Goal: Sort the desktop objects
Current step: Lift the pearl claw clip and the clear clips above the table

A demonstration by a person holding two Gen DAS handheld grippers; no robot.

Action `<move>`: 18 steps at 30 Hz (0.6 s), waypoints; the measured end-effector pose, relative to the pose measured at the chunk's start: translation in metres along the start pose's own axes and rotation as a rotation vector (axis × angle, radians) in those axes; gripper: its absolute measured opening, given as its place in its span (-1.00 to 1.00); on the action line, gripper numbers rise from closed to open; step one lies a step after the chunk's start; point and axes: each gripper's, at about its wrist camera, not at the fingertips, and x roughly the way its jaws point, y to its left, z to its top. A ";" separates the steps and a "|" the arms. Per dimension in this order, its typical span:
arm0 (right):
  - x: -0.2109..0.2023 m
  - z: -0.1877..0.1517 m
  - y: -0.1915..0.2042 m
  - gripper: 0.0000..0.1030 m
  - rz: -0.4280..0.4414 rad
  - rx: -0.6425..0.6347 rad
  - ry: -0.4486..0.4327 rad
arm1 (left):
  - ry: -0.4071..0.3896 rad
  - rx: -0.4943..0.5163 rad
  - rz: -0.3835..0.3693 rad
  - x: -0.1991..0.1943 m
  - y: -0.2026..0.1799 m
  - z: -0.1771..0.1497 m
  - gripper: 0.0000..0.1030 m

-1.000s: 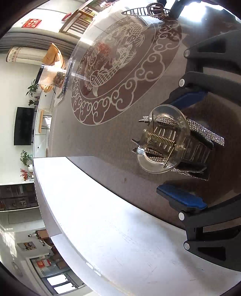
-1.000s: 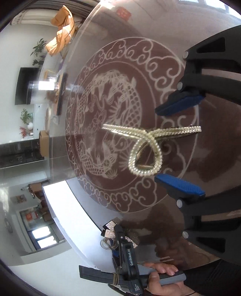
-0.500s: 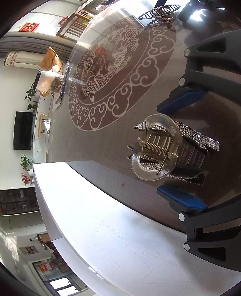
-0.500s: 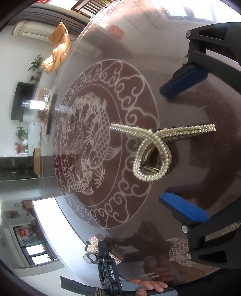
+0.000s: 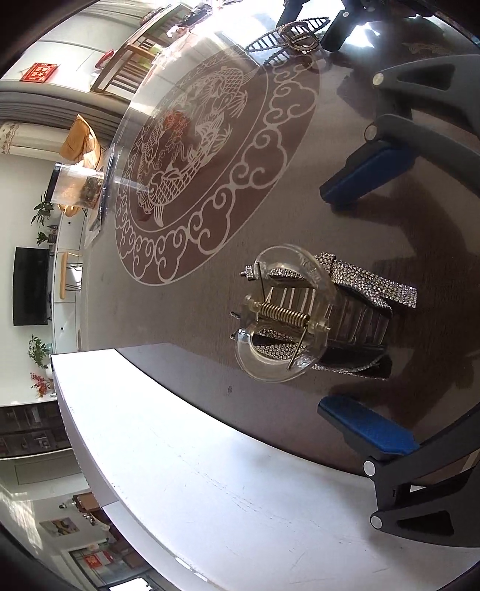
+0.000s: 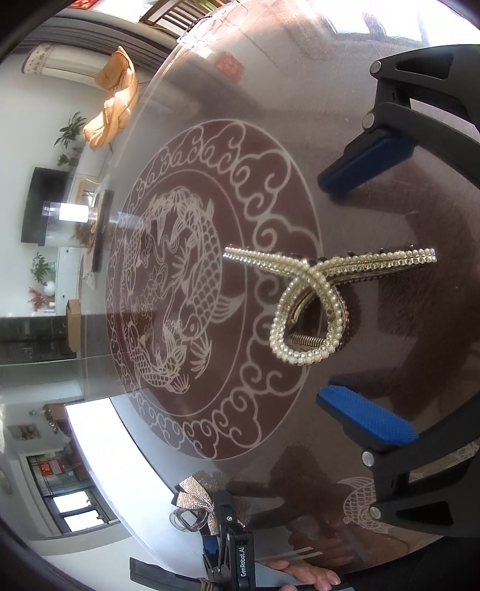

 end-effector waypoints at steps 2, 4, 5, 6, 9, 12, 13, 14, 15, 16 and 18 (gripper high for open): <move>0.000 0.000 0.000 1.00 0.000 0.000 0.000 | -0.003 0.033 -0.018 0.000 -0.008 0.000 1.00; 0.000 0.000 0.000 1.00 0.000 0.000 0.000 | -0.005 0.052 -0.031 0.001 -0.012 0.001 1.00; 0.000 0.000 0.000 1.00 0.000 0.000 0.000 | -0.005 0.053 -0.038 0.001 -0.012 0.002 1.00; 0.000 0.000 0.000 1.00 0.000 0.000 0.000 | -0.007 0.042 -0.055 0.000 -0.009 0.003 1.00; 0.000 0.000 0.000 1.00 0.000 0.000 0.000 | -0.030 -0.074 -0.170 -0.004 0.010 0.008 1.00; 0.000 0.000 0.000 1.00 0.000 0.000 0.000 | -0.058 -0.167 -0.262 -0.006 0.027 0.008 1.00; 0.000 0.000 0.000 1.00 0.000 0.000 0.000 | -0.063 -0.170 -0.264 -0.007 0.027 0.007 1.00; 0.000 0.000 0.000 1.00 0.000 0.000 0.000 | -0.065 -0.156 -0.248 -0.006 0.024 0.007 1.00; 0.000 0.000 0.000 1.00 0.000 0.000 0.000 | -0.063 -0.125 -0.216 -0.005 0.018 0.007 1.00; 0.000 0.000 0.000 1.00 0.000 0.000 0.000 | -0.057 -0.084 -0.171 -0.004 0.009 0.007 1.00; 0.000 0.000 0.000 1.00 0.000 0.000 0.000 | -0.031 -0.009 -0.079 0.001 -0.007 0.008 1.00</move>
